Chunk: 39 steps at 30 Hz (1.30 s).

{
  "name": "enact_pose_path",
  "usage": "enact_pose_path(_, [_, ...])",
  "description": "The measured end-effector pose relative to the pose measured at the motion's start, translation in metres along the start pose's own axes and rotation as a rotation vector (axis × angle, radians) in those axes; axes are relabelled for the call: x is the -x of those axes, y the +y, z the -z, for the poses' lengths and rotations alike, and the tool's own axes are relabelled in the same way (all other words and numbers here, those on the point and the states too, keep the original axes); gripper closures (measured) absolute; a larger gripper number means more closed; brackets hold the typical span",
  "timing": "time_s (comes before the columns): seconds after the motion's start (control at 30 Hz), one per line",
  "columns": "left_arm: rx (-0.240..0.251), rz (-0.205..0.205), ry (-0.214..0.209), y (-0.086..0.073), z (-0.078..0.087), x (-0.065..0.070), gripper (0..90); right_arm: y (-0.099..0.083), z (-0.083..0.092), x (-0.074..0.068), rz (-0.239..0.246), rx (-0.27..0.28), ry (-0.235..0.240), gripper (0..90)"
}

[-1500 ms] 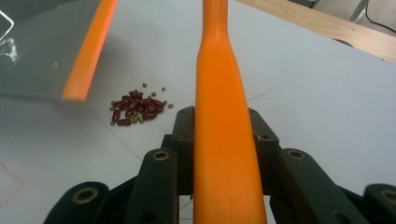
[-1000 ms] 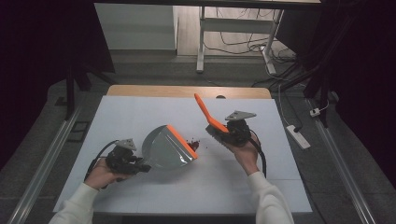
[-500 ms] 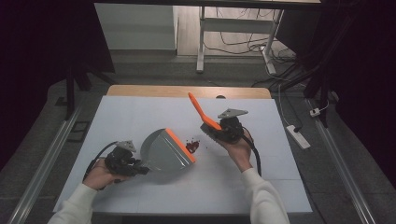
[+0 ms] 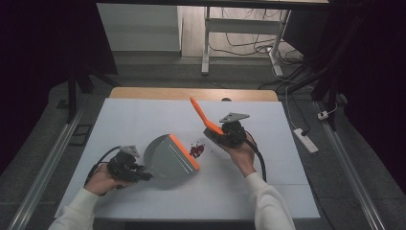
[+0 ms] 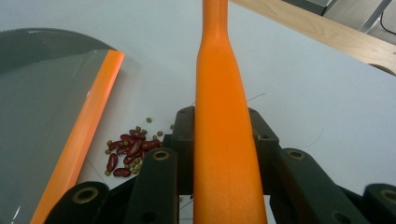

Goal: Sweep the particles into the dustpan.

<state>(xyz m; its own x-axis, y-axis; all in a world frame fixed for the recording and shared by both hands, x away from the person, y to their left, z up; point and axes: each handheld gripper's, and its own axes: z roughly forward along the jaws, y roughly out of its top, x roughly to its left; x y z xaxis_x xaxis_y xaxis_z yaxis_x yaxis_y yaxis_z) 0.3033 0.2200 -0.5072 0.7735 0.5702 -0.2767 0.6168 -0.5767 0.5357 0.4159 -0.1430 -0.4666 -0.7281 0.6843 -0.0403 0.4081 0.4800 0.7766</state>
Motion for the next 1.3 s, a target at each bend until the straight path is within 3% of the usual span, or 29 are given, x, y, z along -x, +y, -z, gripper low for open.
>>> enact_pose_path(0.43, [-0.03,-0.018,-0.007,0.001,-0.006,0.003,60.9,-0.002,-0.008,-0.003,0.006,-0.005,-0.003,70.2])
enact_pose_path(1.3, [-0.04,-0.002,-0.02,0.0,-0.009,0.002,60.9,-0.006,-0.031,-0.014,0.019,-0.016,0.003,70.2])
